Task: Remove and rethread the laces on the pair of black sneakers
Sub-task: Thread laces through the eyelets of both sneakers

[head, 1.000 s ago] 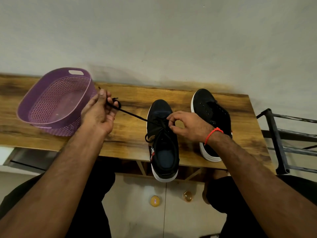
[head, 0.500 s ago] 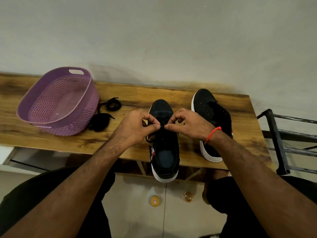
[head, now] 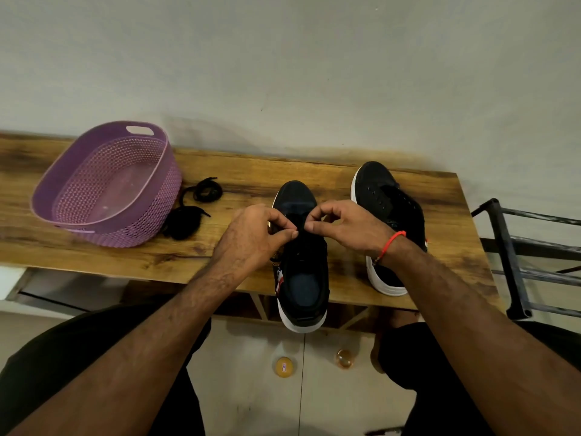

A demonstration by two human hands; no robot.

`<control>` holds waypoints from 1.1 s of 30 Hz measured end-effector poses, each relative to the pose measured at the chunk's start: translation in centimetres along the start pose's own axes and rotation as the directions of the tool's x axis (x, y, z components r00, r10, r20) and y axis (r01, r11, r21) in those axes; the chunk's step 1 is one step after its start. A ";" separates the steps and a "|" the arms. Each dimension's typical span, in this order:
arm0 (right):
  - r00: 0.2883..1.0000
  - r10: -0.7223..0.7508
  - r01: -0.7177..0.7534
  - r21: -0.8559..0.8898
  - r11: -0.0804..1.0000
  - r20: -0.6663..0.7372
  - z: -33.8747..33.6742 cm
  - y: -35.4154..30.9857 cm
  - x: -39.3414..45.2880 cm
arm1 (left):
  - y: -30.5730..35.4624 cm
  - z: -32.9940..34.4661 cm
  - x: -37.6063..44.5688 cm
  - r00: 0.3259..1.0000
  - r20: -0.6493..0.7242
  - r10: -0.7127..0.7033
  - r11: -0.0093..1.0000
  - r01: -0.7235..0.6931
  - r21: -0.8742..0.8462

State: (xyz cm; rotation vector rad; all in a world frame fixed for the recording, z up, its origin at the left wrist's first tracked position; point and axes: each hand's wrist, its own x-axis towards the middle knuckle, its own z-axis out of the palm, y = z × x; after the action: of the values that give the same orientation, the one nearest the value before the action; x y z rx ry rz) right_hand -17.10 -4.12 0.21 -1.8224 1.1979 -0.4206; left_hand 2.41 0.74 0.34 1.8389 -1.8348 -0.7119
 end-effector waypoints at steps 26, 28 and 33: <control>0.988 0.056 -0.090 -0.230 0.969 -0.147 -0.8 0.5 0.1 | -2.1 -1.3 1.0 0.970 0.237 0.043 0.998 -0.032 -0.053; 0.981 0.061 -0.108 -0.257 0.960 -0.184 -1.3 0.5 0.0 | -2.5 -1.6 1.1 0.972 0.231 0.030 0.999 -0.026 -0.021; 0.965 0.053 -0.135 -0.315 0.939 -0.255 -1.6 1.0 0.2 | -2.2 -2.2 1.2 0.980 0.200 0.018 1.000 -0.017 -0.009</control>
State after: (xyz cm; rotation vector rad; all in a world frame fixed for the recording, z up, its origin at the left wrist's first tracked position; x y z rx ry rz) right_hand -18.63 -5.18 0.23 -2.0281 1.5984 -0.4158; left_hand 5.53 -0.47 0.59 1.8002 -1.9665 -0.9253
